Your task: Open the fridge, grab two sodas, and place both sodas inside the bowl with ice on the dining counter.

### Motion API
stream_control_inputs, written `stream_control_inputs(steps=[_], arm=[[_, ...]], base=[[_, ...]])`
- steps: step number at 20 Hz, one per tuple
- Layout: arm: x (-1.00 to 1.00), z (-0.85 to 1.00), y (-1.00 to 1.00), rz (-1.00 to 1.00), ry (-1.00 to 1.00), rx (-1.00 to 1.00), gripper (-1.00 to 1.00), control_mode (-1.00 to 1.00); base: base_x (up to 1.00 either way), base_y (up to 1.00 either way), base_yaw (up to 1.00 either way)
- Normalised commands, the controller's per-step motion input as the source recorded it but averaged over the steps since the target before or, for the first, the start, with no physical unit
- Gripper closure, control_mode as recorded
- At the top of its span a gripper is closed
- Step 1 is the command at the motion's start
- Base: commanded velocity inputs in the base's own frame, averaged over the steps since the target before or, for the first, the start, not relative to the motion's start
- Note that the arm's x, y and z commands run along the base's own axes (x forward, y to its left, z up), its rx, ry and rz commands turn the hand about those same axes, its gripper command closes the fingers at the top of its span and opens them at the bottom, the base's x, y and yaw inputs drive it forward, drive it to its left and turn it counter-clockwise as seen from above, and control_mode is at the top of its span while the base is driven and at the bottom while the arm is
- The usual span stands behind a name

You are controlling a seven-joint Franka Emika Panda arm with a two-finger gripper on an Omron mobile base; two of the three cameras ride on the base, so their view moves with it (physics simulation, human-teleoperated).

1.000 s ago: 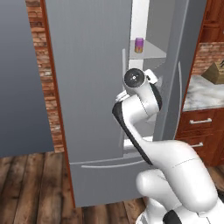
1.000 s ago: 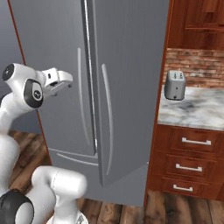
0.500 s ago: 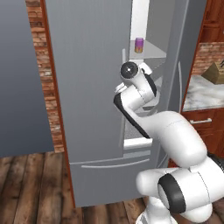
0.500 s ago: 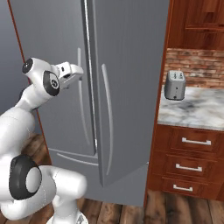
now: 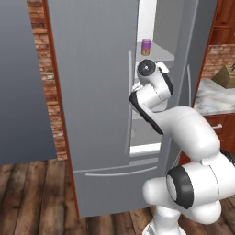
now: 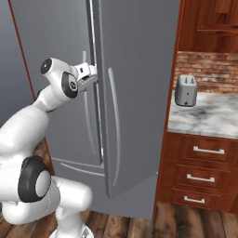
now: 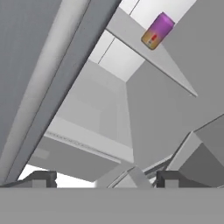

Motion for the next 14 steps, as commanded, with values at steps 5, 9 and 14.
stream_control_inputs(steps=[5, 9, 14], arm=[[-0.05, 0.00, -0.70, -0.07, 0.00, 0.00, -1.00, -1.00], [-0.11, 0.00, -0.86, -0.08, 0.00, 0.00, -1.00, -1.00], [-0.37, -0.03, -0.97, -0.12, 0.00, 0.01, -1.00, -1.00]], base=[[0.00, 0.00, 0.00], [0.00, 0.00, 0.00], [0.00, 0.00, 0.00]])
